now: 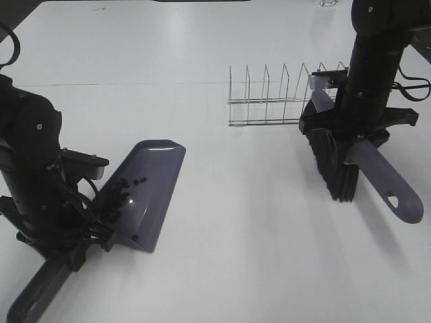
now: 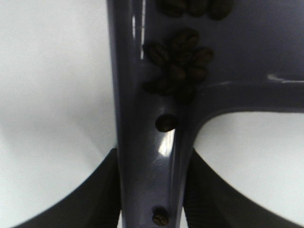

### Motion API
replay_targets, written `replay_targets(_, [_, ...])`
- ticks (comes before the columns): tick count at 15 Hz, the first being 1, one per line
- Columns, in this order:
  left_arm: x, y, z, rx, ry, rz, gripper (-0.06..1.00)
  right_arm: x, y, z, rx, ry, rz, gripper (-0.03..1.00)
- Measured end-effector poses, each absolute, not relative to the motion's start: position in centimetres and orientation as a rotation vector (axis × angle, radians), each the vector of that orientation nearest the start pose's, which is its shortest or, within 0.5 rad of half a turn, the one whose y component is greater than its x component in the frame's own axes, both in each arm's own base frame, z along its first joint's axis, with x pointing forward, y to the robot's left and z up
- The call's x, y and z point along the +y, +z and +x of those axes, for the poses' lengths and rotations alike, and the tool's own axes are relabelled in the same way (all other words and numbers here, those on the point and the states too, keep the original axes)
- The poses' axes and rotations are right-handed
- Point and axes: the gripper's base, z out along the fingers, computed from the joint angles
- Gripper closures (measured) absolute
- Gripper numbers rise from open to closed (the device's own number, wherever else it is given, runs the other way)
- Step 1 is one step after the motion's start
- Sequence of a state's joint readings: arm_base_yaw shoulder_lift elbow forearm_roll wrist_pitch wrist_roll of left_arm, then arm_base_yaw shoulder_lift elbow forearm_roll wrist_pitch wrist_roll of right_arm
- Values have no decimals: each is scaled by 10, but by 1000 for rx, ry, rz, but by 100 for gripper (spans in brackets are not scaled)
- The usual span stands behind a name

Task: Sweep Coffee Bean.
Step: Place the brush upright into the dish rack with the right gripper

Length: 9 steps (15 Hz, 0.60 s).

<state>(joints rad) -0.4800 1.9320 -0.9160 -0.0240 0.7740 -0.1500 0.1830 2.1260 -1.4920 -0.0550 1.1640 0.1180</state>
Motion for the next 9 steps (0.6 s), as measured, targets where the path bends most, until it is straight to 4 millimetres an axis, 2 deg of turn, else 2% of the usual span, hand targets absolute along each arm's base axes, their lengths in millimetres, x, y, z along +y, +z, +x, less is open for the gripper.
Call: replay_targets(9, [-136,96,257,3240,42,504,61,75,131,451,3207,-128,-131,67])
